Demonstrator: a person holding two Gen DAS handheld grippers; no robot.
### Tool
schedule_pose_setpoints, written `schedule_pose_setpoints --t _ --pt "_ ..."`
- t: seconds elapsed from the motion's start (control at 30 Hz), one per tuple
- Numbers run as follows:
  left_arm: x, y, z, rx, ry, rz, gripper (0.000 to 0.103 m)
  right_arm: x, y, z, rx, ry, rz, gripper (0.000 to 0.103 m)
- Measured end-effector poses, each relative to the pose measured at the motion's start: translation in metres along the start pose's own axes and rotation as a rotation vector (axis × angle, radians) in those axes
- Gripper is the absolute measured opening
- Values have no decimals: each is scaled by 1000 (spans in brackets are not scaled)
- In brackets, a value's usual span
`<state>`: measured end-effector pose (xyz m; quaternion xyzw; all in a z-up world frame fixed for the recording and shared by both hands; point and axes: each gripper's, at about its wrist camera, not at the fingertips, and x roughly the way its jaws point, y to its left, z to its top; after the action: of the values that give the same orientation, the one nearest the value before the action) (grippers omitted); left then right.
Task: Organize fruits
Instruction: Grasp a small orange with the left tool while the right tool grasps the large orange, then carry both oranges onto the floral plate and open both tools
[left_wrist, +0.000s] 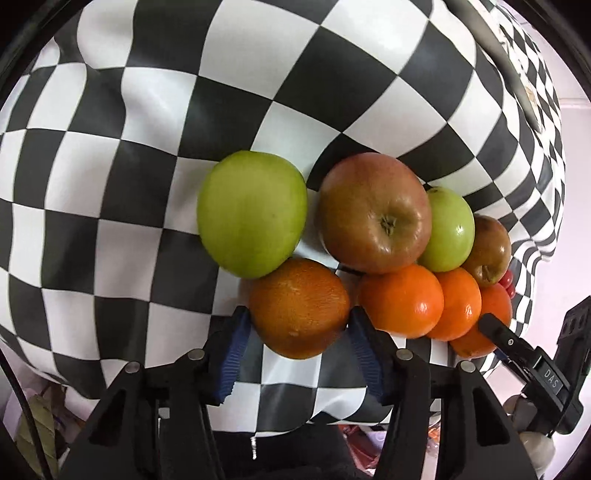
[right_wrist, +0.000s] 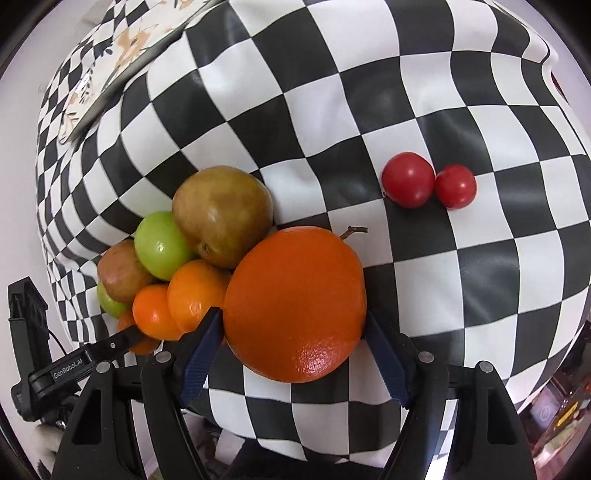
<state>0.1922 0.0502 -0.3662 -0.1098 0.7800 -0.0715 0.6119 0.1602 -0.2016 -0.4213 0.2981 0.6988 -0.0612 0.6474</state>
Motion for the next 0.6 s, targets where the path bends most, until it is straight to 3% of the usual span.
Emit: schedule_pose_setpoints --t 0.17,0.37,0.6 --pt "-3 9 7 11 -24 -3 52 7 -17 -8 11 -19 14 81" --pt "-10 -18 -6 113 -90 89 52 -9 -14 -22 6 -70 6 79" --pt "-58 -39 -7 232 -168 89 52 -41 -13 -49 15 -127 22 79"
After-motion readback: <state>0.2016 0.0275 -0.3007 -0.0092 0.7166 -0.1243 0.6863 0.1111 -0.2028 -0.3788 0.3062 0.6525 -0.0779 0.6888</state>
